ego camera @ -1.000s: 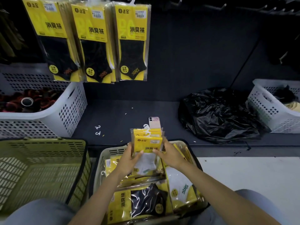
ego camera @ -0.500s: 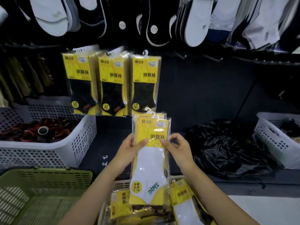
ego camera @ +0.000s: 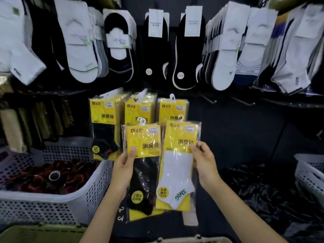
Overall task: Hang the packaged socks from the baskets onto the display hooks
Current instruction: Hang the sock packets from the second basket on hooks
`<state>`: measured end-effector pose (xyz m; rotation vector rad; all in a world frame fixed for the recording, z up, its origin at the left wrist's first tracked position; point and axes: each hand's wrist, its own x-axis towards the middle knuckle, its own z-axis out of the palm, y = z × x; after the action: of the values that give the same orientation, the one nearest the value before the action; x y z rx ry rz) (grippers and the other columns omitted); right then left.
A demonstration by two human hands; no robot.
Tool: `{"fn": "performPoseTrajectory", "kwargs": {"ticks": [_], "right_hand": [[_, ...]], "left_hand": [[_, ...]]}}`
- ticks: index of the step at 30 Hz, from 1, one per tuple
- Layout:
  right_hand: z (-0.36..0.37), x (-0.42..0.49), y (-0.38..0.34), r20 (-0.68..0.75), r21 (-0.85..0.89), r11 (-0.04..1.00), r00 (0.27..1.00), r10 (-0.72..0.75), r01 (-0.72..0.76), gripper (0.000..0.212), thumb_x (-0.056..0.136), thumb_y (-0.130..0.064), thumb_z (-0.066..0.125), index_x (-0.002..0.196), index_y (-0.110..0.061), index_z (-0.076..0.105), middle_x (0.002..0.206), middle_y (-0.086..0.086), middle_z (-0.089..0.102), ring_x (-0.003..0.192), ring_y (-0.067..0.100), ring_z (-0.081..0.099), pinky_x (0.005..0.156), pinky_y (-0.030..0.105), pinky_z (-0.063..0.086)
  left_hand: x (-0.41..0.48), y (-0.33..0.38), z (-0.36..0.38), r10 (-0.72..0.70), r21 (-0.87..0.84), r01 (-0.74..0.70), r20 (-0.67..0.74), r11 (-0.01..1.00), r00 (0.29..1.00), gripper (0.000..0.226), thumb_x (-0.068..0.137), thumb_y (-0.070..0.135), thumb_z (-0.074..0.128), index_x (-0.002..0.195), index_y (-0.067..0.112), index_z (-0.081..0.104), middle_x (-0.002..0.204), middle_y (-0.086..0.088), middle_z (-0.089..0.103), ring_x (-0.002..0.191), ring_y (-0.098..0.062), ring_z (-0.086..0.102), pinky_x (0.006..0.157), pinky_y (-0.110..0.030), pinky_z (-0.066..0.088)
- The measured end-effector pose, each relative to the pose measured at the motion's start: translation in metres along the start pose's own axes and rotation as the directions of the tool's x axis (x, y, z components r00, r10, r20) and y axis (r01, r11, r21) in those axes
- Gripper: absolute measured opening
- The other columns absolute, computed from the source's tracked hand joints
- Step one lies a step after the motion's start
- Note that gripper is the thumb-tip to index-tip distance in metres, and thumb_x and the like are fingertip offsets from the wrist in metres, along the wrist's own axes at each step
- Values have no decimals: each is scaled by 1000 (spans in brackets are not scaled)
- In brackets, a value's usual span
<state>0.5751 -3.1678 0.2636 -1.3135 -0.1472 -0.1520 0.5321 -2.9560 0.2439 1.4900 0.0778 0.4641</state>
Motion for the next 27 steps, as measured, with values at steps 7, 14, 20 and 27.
{"fn": "performPoseTrajectory", "kwargs": {"ticks": [7,14,20,27], "right_hand": [[17,58,-35,-107,-159,983,989,-105,87,6,94,-21,58,89,-20,60,95,8,70,86,19,65,81,36,53],[39,92,-21,-98,-273,960,991,-88,58,8,93,-19,58,86,-16,58,97,17,68,90,30,65,85,44,53],[50,128,3,-218,-335,940,965,-144,64,17,94,-25,59,99,-10,60,93,2,65,84,13,61,63,20,46],[47,142,14,-393,-359,933,911,-124,-28,24,85,-27,70,98,-14,53,93,1,62,89,21,63,62,19,43]], "left_hand": [[21,0,-35,31,77,-20,-150,997,988,37,78,63,51,71,27,49,65,17,51,59,8,48,63,-15,31],[25,-1,-48,40,48,-33,-158,998,987,47,78,62,52,79,15,54,78,-2,50,75,-12,48,68,-22,36],[25,4,-46,31,60,-20,-198,998,980,40,89,48,52,70,13,48,66,1,45,65,-6,46,60,-16,36],[24,6,-37,51,76,-35,-220,996,974,44,89,46,53,59,23,31,47,13,31,44,0,33,51,-13,32]]}}
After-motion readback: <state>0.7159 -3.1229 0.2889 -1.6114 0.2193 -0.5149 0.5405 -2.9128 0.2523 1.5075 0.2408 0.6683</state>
